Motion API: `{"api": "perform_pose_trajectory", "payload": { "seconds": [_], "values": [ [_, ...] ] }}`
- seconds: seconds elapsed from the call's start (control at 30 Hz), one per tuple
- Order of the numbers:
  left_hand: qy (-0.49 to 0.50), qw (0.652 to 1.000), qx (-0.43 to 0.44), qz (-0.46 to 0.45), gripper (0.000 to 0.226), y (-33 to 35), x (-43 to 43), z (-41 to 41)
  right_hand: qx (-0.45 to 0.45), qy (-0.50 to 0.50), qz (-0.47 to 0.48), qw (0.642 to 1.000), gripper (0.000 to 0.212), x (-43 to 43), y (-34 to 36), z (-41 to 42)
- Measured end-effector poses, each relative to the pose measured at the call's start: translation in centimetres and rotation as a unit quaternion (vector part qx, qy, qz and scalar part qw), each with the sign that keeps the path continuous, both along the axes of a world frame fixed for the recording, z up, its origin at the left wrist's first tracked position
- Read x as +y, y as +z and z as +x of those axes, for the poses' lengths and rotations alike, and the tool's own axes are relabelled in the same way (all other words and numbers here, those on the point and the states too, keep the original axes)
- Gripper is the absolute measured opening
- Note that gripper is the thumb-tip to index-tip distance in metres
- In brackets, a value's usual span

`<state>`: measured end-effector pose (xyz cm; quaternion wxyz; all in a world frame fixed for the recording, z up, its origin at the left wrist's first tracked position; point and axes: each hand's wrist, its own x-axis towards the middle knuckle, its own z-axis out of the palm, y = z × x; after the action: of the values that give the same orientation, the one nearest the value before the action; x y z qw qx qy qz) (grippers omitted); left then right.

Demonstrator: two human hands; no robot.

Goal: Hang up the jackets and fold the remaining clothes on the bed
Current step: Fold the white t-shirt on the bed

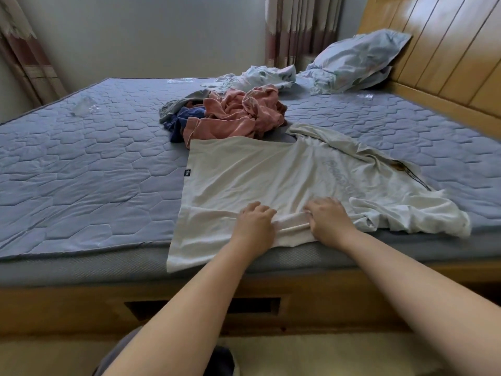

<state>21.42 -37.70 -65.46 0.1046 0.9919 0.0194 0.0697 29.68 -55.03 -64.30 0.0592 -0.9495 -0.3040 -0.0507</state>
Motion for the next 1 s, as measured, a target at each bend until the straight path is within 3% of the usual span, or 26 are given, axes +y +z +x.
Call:
{"api": "perform_pose_trajectory", "payload": {
  "seconds": [0.23, 0.37, 0.53, 0.67, 0.73, 0.8, 0.83, 0.9, 1.0],
  "values": [
    [-0.056, 0.997, 0.046, -0.027, 0.036, 1.2, -7.8, 5.7, 0.053, -0.155, 0.021, 0.986, 0.043, -9.3, 0.5, 3.3],
    [-0.056, 0.993, 0.072, -0.071, 0.033, 0.8, -10.3, 7.8, 0.061, -0.242, 0.119, 0.961, 0.045, -11.6, 1.1, 4.8],
    [-0.037, 0.985, 0.058, -0.161, 0.04, 1.0, -12.8, 10.0, 0.144, -0.299, -0.022, 0.943, 0.057, -13.2, 2.0, 6.2],
    [-0.012, 0.952, 0.122, -0.281, 0.062, 1.4, -15.8, 11.5, 0.179, -0.181, -0.028, 0.967, 0.009, -14.9, 2.0, 6.9],
    [-0.002, 0.949, 0.137, -0.283, 0.062, 0.8, -17.2, 12.2, 0.107, -0.147, 0.036, 0.983, 0.01, -15.9, 2.1, 7.3],
    [0.032, 0.946, 0.117, -0.3, 0.053, 0.4, -18.0, 12.5, -0.036, -0.188, 0.1, 0.976, 0.022, -16.7, 2.3, 8.3],
    [0.054, 0.937, 0.106, -0.327, 0.048, 0.3, -18.2, 12.7, -0.052, -0.238, 0.115, 0.963, 0.031, -17.2, 2.3, 8.9],
    [0.092, 0.907, 0.104, -0.397, 0.045, 0.3, -18.1, 13.3, 0.031, -0.348, 0.118, 0.93, 0.05, -18.1, 2.2, 10.2],
    [0.11, 0.809, 0.102, -0.569, 0.053, 0.2, -17.9, 14.1, 0.179, -0.405, 0.159, 0.882, 0.046, -18.8, 2.1, 11.6]
  ]
}}
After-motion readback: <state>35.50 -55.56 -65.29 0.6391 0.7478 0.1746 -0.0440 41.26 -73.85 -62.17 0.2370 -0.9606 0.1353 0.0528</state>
